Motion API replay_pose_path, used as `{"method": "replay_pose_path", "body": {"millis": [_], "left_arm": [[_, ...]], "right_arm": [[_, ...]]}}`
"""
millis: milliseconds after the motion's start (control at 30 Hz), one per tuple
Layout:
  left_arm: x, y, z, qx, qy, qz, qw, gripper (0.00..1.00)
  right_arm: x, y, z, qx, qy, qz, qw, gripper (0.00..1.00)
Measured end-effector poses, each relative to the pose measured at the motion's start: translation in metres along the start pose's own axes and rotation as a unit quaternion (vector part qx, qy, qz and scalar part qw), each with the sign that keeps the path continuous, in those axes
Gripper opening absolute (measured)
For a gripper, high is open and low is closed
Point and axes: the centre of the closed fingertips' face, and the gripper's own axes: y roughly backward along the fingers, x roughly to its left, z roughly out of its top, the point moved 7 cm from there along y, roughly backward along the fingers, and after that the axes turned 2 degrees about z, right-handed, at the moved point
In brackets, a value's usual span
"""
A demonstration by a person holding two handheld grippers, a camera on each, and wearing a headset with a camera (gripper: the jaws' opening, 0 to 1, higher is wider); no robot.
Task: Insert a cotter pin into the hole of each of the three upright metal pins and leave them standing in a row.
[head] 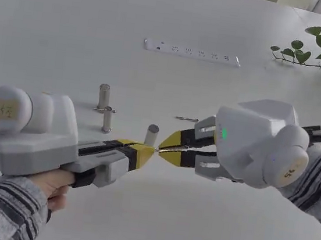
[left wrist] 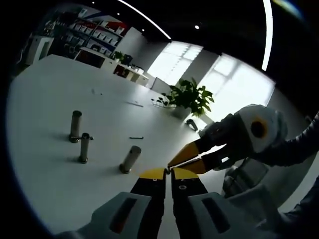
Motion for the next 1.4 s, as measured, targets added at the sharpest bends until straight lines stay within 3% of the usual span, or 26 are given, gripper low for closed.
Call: {"method": "replay_pose_path", "body": {"millis": [267, 433, 500, 567, 700, 733, 800, 867, 900, 967, 1033, 1133, 1200, 1233, 1267, 1400], "left_arm": [[0.001, 0.001, -0.002, 0.01, 0.008, -0.005, 0.9999, 0.0], [-0.002, 0.001, -0.002, 0.012, -0.027, -0.007, 0.9996, 0.0], [-0.003, 0.002, -0.002, 0.011, -0.042, -0.004, 0.9991, 0.0], [-0.002, 0.003, -0.002, 0.012, -0.054, -0.003, 0.9984, 0.0], [0.001, 0.005, -0.003, 0.021, -0.101, -0.002, 0.9947, 0.0], [0.001, 0.006, -0.003, 0.021, -0.116, -0.004, 0.993, 0.0], [0.0, 0.008, -0.004, 0.026, -0.138, -0.012, 0.99, 0.0], [0.0, 0.009, -0.006, 0.035, -0.161, -0.015, 0.9863, 0.0], [0.001, 0.01, -0.007, 0.042, -0.183, -0.018, 0.9821, 0.0], [-0.001, 0.011, -0.008, 0.045, -0.201, -0.027, 0.9783, 0.0], [-0.003, 0.012, -0.008, 0.045, -0.211, -0.039, 0.9756, 0.0], [-0.004, 0.014, -0.01, 0.052, -0.225, -0.053, 0.9714, 0.0], [-0.005, 0.016, -0.012, 0.055, -0.245, -0.061, 0.966, 0.0], [-0.006, 0.016, -0.012, 0.057, -0.251, -0.066, 0.9642, 0.0], [-0.007, 0.017, -0.013, 0.057, -0.252, -0.07, 0.9636, 0.0], [-0.012, 0.019, -0.013, 0.051, -0.255, -0.088, 0.9616, 0.0]], "right_arm": [[0.002, -0.001, 0.0, -0.003, -0.006, 0.002, 1.0, 0.0], [0.003, -0.002, -0.001, -0.021, -0.038, 0.006, 0.999, 0.0], [0.005, -0.002, -0.002, -0.036, -0.08, 0.012, 0.996, 0.0], [0.004, -0.001, -0.003, -0.047, -0.1, 0.012, 0.9938, 0.03], [0.004, -0.001, -0.007, -0.073, -0.182, 0.019, 0.9804, 0.06], [0.005, -0.001, -0.008, -0.08, -0.205, 0.025, 0.9753, 0.06], [0.006, -0.001, -0.011, -0.101, -0.261, 0.035, 0.9595, 0.07], [0.006, 0.0, -0.013, -0.108, -0.283, 0.042, 0.9522, 0.07], [0.007, 0.0, -0.014, -0.115, -0.298, 0.049, 0.9464, 0.08], [0.008, 0.0, -0.016, -0.118, -0.304, 0.055, 0.9438, 0.08], [0.012, -0.001, -0.016, -0.122, -0.319, 0.071, 0.9371, 0.08], [0.012, -0.002, -0.023, -0.126, -0.33, 0.08, 0.932, 0.09], [0.017, -0.003, -0.023, -0.13, -0.345, 0.094, 0.9247, 0.1], [0.022, -0.003, -0.021, -0.136, -0.359, 0.108, 0.9168, 0.1], [0.023, -0.004, -0.021, -0.137, -0.365, 0.111, 0.9142, 0.1], [0.028, -0.009, -0.023, -0.135, -0.365, 0.117, 0.9136, 0.1]]}}
